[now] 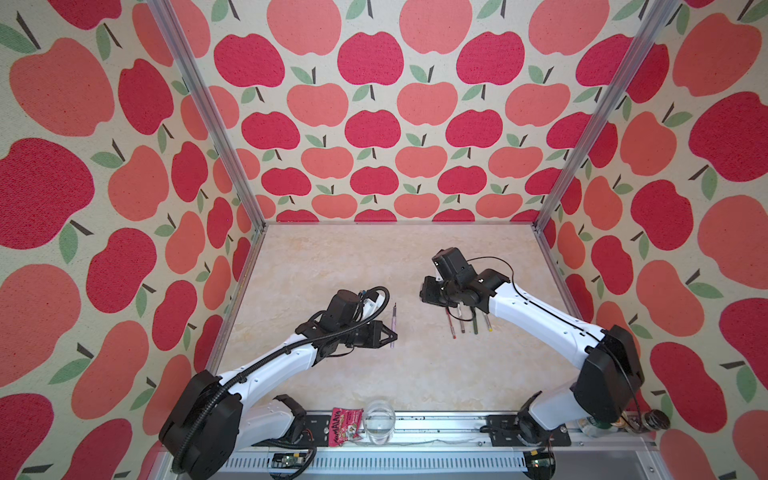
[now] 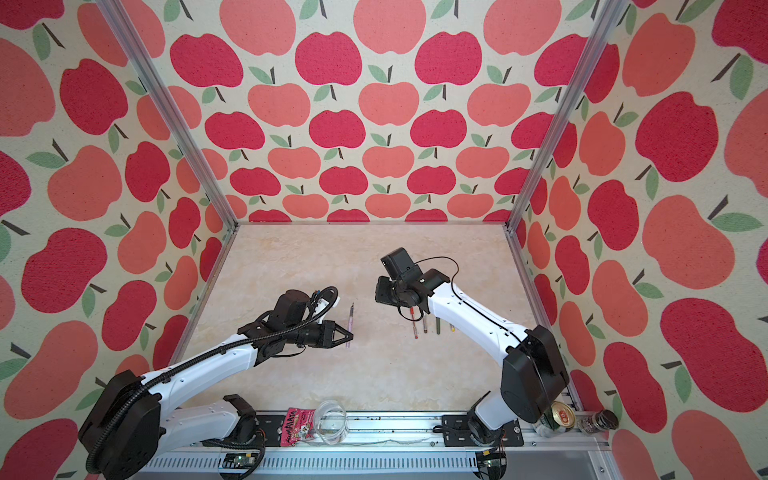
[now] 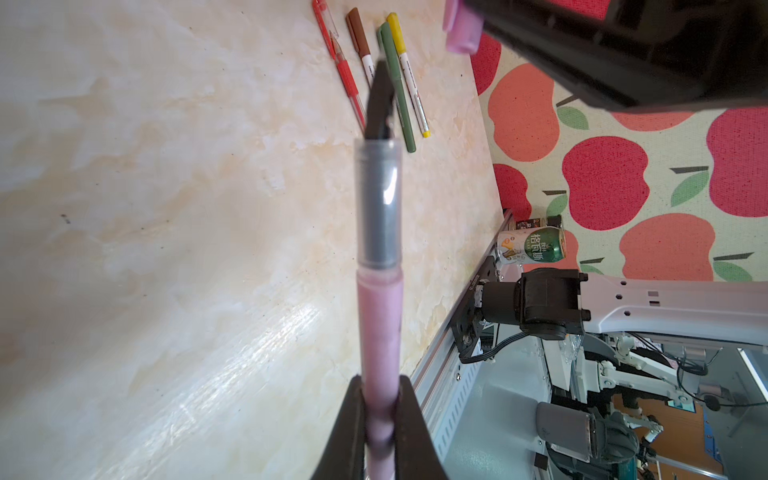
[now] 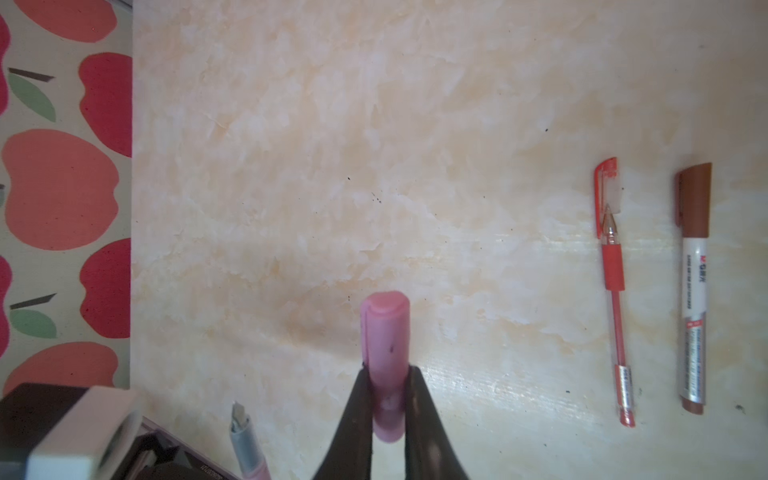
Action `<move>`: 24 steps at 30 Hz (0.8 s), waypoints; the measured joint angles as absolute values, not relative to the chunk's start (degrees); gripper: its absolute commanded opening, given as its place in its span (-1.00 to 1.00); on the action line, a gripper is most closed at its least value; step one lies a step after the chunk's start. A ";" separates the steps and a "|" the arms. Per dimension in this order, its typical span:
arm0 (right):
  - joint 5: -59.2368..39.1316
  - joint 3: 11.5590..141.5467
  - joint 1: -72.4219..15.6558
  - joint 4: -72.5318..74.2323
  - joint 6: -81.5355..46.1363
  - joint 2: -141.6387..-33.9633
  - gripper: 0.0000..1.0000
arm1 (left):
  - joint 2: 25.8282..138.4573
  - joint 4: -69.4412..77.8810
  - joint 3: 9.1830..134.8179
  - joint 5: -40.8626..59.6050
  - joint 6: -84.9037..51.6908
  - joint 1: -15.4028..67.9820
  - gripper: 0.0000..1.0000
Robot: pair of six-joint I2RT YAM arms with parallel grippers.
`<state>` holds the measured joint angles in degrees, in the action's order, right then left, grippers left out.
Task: Insert the pens into the pen caps
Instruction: 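Lift the pink cap with the right gripper above the pink pen tip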
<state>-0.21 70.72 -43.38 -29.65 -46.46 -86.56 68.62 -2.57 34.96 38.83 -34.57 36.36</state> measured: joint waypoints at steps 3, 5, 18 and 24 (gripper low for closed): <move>-1.67 71.99 -43.09 -26.59 -46.54 -86.80 -0.79 | 70.50 -1.39 36.01 39.03 -34.54 37.95 -1.00; -3.40 73.25 -43.11 -25.12 -46.57 -87.55 -0.79 | 71.35 -0.64 36.53 39.03 -34.52 38.68 -1.00; -9.08 75.09 -43.99 -22.41 -46.92 -91.15 -0.79 | 72.53 1.06 37.63 38.76 -34.41 39.42 -1.00; -8.45 75.05 -43.99 -22.92 -46.46 -90.72 -0.80 | 72.53 1.19 37.89 38.00 -34.41 39.42 -1.00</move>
<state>-8.45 75.05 -43.99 -22.92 -46.46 -90.72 72.53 1.19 37.89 38.00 -34.41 39.42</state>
